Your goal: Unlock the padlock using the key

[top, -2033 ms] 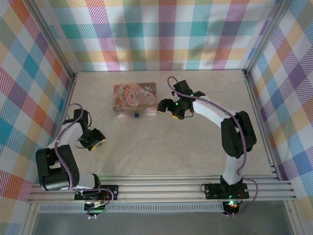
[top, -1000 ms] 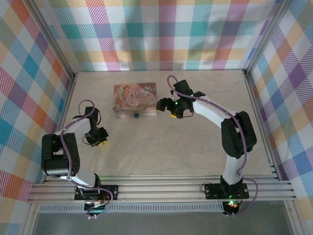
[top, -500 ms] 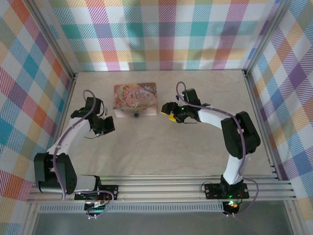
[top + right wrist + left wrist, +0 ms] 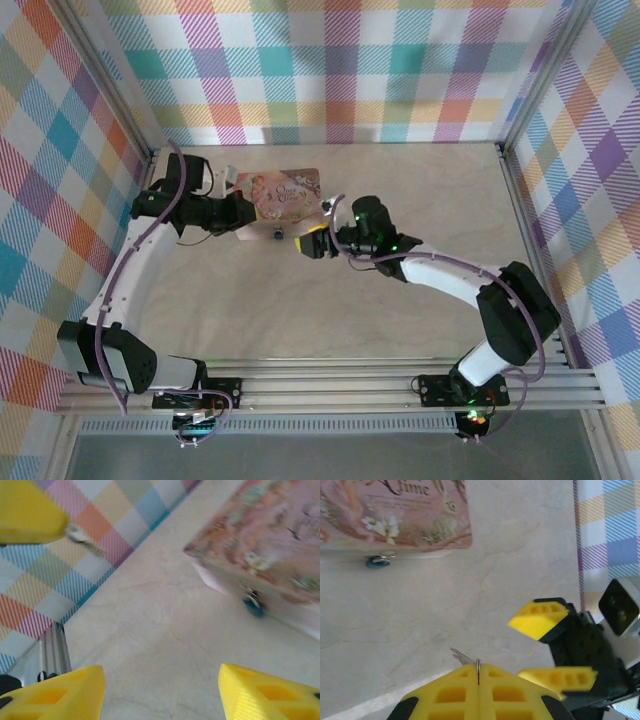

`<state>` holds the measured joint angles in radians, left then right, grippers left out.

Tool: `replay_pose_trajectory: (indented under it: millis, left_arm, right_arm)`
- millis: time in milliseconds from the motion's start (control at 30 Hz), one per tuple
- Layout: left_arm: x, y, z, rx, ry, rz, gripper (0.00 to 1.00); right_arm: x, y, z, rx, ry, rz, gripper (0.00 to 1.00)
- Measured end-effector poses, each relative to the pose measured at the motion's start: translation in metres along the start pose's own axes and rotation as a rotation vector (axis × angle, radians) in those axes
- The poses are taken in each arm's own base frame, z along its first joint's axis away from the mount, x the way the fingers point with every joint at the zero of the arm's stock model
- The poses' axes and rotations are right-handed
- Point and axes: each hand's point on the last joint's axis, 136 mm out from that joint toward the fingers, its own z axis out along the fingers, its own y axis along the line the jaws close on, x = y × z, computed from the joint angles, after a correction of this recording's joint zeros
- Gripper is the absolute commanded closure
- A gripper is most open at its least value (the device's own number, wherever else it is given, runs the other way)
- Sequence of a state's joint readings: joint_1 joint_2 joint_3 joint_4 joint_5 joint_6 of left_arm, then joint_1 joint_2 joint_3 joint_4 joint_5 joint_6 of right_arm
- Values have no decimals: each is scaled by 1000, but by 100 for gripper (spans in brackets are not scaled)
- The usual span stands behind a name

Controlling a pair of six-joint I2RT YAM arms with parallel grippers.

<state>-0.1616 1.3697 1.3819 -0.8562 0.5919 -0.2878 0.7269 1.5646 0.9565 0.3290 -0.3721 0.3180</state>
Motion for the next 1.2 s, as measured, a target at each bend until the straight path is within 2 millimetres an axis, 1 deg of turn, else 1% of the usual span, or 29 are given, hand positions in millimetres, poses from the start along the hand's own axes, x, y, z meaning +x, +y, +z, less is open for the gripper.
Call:
replay_pose_trajectory:
  millis: [100, 167, 300, 433, 600, 700, 833, 1067, 1200]
  left_arm:
    - [7, -9, 3, 29, 33, -25, 100]
    - [12, -16, 5, 45, 49, -39, 100]
    - [20, -24, 8, 57, 71, -68, 100]
    - [26, -28, 2, 62, 64, -83, 100]
    - [33, -31, -6, 69, 53, -99, 100]
    - [37, -29, -6, 68, 57, -111, 100]
    - [39, -27, -4, 62, 66, -127, 100]
    - [39, -23, -3, 45, 58, -128, 100]
    - [36, -19, -2, 19, 43, -127, 100]
  right_arm:
    - [-1, 17, 10, -27, -54, -177, 42]
    - [0, 22, 20, -39, -79, -258, 43]
    - [9, 24, 39, -61, -98, -344, 48]
    - [11, 26, 50, -75, -114, -392, 58]
    - [-2, 39, 51, -91, -170, -448, 65]
    - [-6, 46, 52, -92, -197, -474, 69]
    - [-11, 48, 52, -84, -220, -498, 72]
    - [-14, 50, 52, -83, -226, -524, 90]
    - [-13, 50, 56, -77, -169, -494, 99]
